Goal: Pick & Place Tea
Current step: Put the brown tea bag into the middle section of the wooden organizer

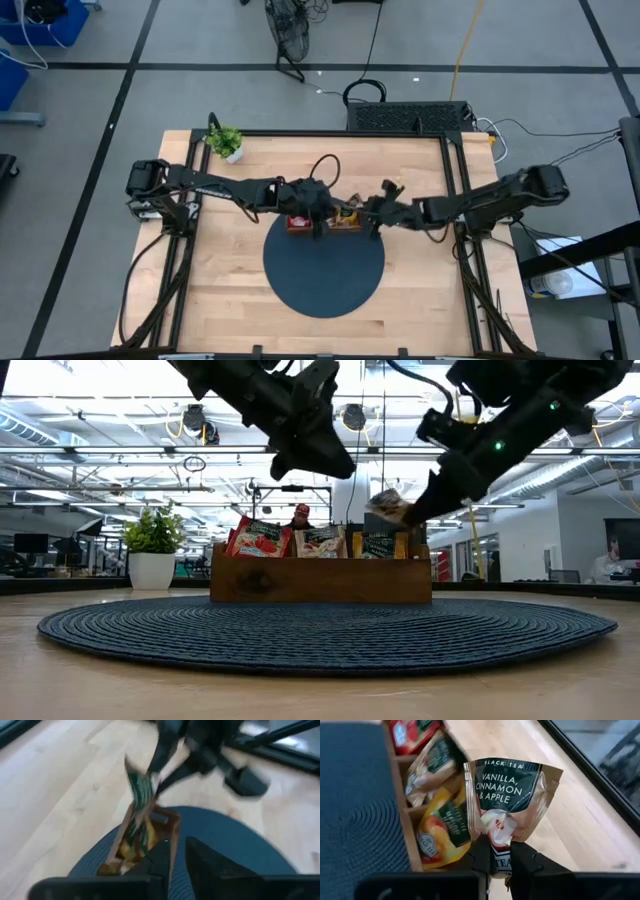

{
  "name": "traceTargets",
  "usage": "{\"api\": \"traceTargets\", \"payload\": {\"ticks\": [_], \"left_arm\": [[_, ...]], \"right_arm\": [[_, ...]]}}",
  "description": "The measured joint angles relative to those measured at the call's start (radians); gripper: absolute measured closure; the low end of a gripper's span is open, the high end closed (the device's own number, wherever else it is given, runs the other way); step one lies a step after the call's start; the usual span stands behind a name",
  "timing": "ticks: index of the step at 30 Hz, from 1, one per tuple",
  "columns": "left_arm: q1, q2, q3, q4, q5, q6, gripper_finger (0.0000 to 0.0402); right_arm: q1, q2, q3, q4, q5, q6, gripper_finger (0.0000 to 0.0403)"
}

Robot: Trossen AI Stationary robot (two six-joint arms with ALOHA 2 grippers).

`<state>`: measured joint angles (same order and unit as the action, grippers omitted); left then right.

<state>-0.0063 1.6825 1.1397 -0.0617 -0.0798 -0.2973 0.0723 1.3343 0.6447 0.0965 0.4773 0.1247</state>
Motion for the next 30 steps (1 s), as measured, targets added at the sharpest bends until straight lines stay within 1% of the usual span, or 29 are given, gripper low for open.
{"api": "traceTargets", "payload": {"ticks": [2,6,10,14,16,18,20,23,28,30], "left_arm": [[0.008,0.000,0.000,0.023,0.032,-0.003,0.0322],[0.006,0.000,0.000,0.029,0.034,-0.041,0.0271],[0.012,0.004,0.000,0.029,0.031,-0.047,0.0227],[0.025,0.019,-0.002,0.028,0.027,-0.053,0.0199],[0.033,0.016,0.000,0.041,0.024,-0.053,0.0191],[0.040,0.016,0.000,0.041,-0.003,-0.053,0.0188],[0.048,0.016,0.000,0.035,-0.037,-0.055,0.0189],[0.056,0.016,0.000,0.042,-0.054,-0.052,0.0193],[0.060,0.016,0.000,0.037,-0.047,-0.052,0.0201],[0.060,0.016,0.000,0.037,-0.024,-0.052,0.0204]], "right_arm": [[0.022,0.055,-0.001,0.074,0.022,-0.024,0.0378],[0.029,0.136,0.001,0.187,0.022,-0.040,0.0378],[0.029,0.167,0.001,0.297,0.019,-0.040,0.0378],[0.042,0.169,0.001,0.348,0.005,-0.056,0.0378],[0.051,0.167,0.002,0.353,-0.003,-0.058,0.0378],[0.062,0.166,0.001,0.353,-0.001,-0.058,0.0378],[0.075,0.166,0.001,0.354,-0.007,-0.054,0.0378],[0.090,0.165,0.002,0.350,-0.005,-0.050,0.0378],[0.094,0.165,0.002,0.350,0.024,-0.052,0.0378],[0.093,0.165,0.002,0.364,0.024,-0.059,0.0378]]}}
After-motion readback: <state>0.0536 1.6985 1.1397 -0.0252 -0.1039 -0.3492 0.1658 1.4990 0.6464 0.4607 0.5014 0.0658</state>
